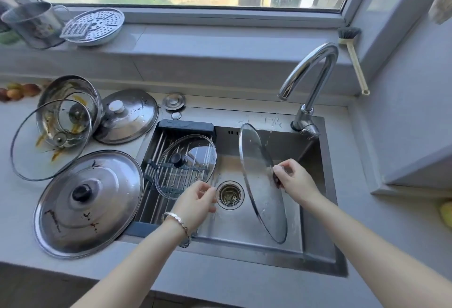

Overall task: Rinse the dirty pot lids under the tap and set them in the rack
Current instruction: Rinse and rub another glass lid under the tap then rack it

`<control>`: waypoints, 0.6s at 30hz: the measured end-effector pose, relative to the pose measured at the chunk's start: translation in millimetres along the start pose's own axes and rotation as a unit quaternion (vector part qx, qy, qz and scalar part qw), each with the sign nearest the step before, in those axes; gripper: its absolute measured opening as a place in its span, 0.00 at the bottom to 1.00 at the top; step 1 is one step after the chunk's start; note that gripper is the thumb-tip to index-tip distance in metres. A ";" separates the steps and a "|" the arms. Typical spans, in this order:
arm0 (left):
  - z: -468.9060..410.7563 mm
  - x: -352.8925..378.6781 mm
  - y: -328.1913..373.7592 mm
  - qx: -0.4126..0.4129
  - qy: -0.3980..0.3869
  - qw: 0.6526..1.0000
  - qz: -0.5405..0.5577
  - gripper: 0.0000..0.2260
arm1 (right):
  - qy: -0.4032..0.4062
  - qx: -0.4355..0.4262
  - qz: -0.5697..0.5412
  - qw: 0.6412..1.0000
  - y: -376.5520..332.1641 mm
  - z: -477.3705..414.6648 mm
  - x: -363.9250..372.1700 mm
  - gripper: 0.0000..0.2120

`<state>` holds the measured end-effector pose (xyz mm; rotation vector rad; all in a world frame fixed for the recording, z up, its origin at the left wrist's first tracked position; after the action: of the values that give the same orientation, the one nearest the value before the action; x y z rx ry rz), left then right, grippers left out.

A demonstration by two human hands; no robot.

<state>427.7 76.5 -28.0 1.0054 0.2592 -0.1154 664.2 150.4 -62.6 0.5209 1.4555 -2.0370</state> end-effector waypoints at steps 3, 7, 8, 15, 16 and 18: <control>-0.2 -13.2 -5.6 -0.006 0.028 0.999 0.026 0.05 | 0.010 -0.009 0.001 1.000 -4.1 2.0 6.7 0.11; 0.2 -25.5 -13.5 -0.025 0.049 0.998 0.028 0.05 | -0.030 0.013 0.075 0.997 -6.5 0.7 18.0 0.12; 0.2 -29.7 -15.4 -0.026 0.056 0.998 0.029 0.05 | -0.031 0.014 0.097 0.995 -9.1 0.8 19.3 0.12; -8.9 -82.4 -26.5 -0.012 0.099 0.995 0.032 0.06 | 0.051 -0.124 0.333 0.933 -87.5 -0.4 40.1 0.17; -11.4 -91.7 -30.1 -0.012 0.101 0.994 0.034 0.06 | 0.058 -0.159 0.368 0.914 -101.8 -0.7 49.1 0.18; -16.0 -110.1 -39.4 -0.019 0.103 0.993 0.049 0.06 | 0.060 -0.215 0.424 0.878 -126.9 -2.8 71.6 0.19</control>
<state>310.6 66.4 -38.9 0.9920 0.3989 0.0825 527.2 167.2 -16.1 0.9010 1.3457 -0.9776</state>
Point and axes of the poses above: each hand's wrist, its own z-axis away from the middle knuckle, its own x-axis out of the palm, y = z × x, the point moved 7 cm from there along -z, towards the middle knuckle, and after that the axes turned 13 degrees about z, right-handed, at the moved point
